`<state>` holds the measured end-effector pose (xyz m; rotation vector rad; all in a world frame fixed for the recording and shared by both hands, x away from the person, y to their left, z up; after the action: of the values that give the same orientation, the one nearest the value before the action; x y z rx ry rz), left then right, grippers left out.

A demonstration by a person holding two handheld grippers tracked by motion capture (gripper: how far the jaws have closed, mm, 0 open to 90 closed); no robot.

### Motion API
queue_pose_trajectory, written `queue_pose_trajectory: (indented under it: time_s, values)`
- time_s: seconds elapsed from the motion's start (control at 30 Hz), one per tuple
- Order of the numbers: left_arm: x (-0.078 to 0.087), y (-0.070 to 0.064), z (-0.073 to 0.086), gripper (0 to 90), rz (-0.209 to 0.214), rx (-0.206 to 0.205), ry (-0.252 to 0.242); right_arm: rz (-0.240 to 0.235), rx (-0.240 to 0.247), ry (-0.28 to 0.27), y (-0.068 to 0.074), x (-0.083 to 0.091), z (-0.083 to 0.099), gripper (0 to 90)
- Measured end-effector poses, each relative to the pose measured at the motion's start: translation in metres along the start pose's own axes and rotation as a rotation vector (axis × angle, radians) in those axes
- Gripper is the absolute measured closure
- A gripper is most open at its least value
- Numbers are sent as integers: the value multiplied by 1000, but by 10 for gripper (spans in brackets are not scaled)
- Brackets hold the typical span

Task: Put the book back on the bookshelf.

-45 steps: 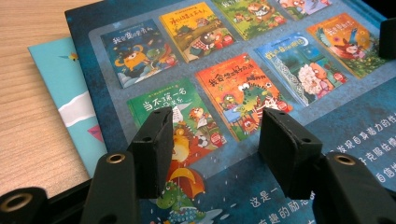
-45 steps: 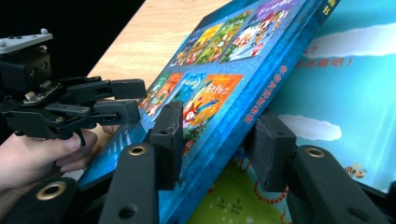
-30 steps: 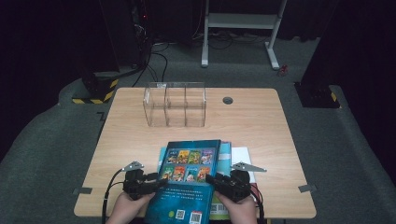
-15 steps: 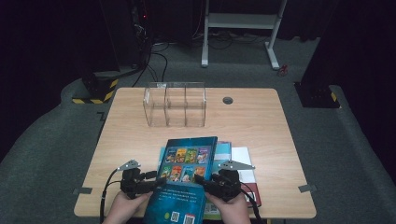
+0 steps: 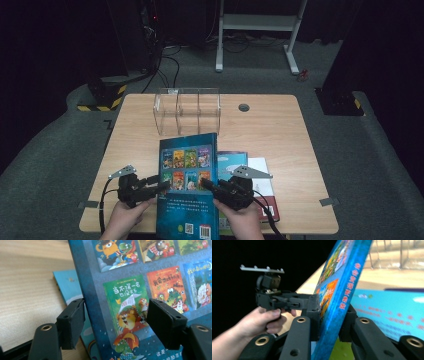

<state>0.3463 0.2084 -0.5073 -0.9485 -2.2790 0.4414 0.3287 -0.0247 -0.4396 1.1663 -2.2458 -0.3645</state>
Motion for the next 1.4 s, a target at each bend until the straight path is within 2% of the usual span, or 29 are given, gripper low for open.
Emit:
queue_pose_trajectory:
  time_s: [0.03,0.1,0.17,0.2,0.23,0.3,0.33,0.37,0.4,0.5,0.67,0.77,0.8,0.83,0.87,0.9,0.93,1.0,1.1,1.17,1.2,1.3,1.33,1.4]
  values:
    - [4,-2,-4,311,5,-8,-14,-24,1,-30,6,2,-6,783]
    - [11,-9,-11,310,7,-33,-35,-45,8,-49,10,4,-11,791]
    - [14,-11,-13,306,6,-45,-38,-49,18,-59,13,5,-14,793]
    - [15,-14,-16,313,4,-56,-47,-50,48,-80,20,9,-19,800]
    - [17,-16,-18,313,1,-69,-54,-50,48,-80,20,9,-19,800]
    - [18,-22,-22,339,-17,-116,-60,-29,116,-124,30,17,-29,808]
    - [18,-22,-22,339,-17,-116,-60,-29,116,-124,30,17,-29,808]
    - [16,-24,-24,338,-23,-130,-61,9,166,-150,36,22,-35,809]
    - [16,-24,-24,335,-23,-130,-61,9,166,-150,36,22,-35,809]
    - [14,-23,-26,334,-40,-137,-63,78,239,-203,39,31,-49,813]
    - [11,-23,-30,336,-78,-169,-71,140,249,-246,30,38,-58,813]
    - [9,-25,-33,338,-100,-194,-77,222,275,-301,21,45,-67,813]
    - [9,-25,-33,339,-100,-194,-77,222,275,-301,21,45,-67,813]
    - [9,-25,-33,340,-108,-205,-76,267,295,-333,17,48,-71,813]
    - [9,-26,-34,342,-112,-211,-78,292,306,-347,15,49,-73,812]
    - [8,-27,-35,342,-121,-225,-82,292,306,-347,15,49,-73,812]
    - [8,-28,-37,350,-134,-241,-85,336,332,-380,11,49,-77,812]
    - [7,-30,-38,350,-142,-253,-88,374,358,-406,9,48,-80,811]
    - [6,-30,-38,349,-146,-257,-87,387,382,-426,7,43,-79,810]
    - [6,-30,-38,350,-150,-260,-84,397,419,-443,10,38,-74,809]
    - [6,-29,-38,350,-152,-261,-84,397,419,-443,10,38,-74,809]
    - [6,-32,-38,350,-147,-262,-86,398,482,-461,18,30,-66,808]
    - [6,-33,-38,350,-146,-265,-90,401,521,-463,24,26,-60,807]
    - [7,-36,-39,350,-140,-270,-94,400,535,-460,27,23,-57,807]
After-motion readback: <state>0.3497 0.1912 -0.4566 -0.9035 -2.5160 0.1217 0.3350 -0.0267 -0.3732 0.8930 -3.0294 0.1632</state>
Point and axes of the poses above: each handheld gripper's, and its own axes: x roughly backward along the jaws, z roughly out of its underside, y roughly to its left, the point moved 7 cm from there along -x, roughly forward along the jaws, and after that the axes turned 1 degree about -x, right-handed, at the moved point
